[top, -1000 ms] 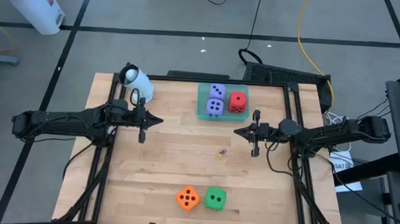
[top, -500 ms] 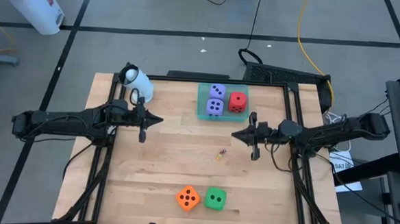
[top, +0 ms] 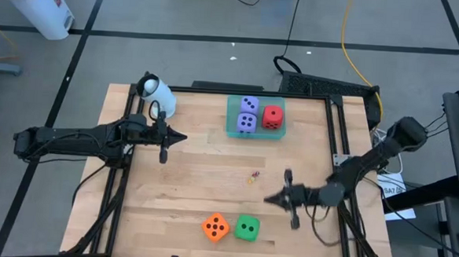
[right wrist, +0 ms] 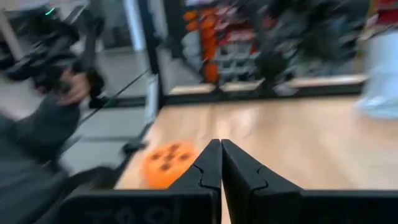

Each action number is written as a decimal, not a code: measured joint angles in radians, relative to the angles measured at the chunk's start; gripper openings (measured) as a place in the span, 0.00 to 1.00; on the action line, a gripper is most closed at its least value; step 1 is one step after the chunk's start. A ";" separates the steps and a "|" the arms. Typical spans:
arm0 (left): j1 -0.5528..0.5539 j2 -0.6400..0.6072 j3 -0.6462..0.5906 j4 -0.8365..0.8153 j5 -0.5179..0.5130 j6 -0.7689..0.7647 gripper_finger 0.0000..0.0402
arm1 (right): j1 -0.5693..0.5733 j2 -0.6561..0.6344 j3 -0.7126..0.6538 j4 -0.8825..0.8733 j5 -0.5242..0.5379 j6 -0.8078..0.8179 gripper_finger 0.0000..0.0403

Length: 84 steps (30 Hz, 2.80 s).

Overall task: Pick & Place Dice
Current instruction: Put the large green die into the bin

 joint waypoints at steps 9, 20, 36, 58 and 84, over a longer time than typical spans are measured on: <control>0.000 0.000 0.000 0.000 -0.001 -0.001 0.03 | 0.084 0.284 0.203 -0.158 -0.124 0.132 0.00; 0.000 0.000 0.000 -0.024 -0.061 0.001 0.06 | 0.026 0.438 0.300 -0.193 -0.402 0.207 0.00; 0.000 0.000 0.000 -0.022 -0.060 0.001 0.06 | -0.163 0.528 0.234 -0.236 -0.459 0.206 0.00; 0.000 0.000 0.000 -0.020 -0.061 0.020 0.06 | -0.385 0.521 0.200 -0.001 -0.458 -0.032 0.00; 0.000 0.000 0.000 -0.020 -0.060 0.045 0.06 | -0.627 0.102 0.152 -0.112 -0.479 -0.225 0.00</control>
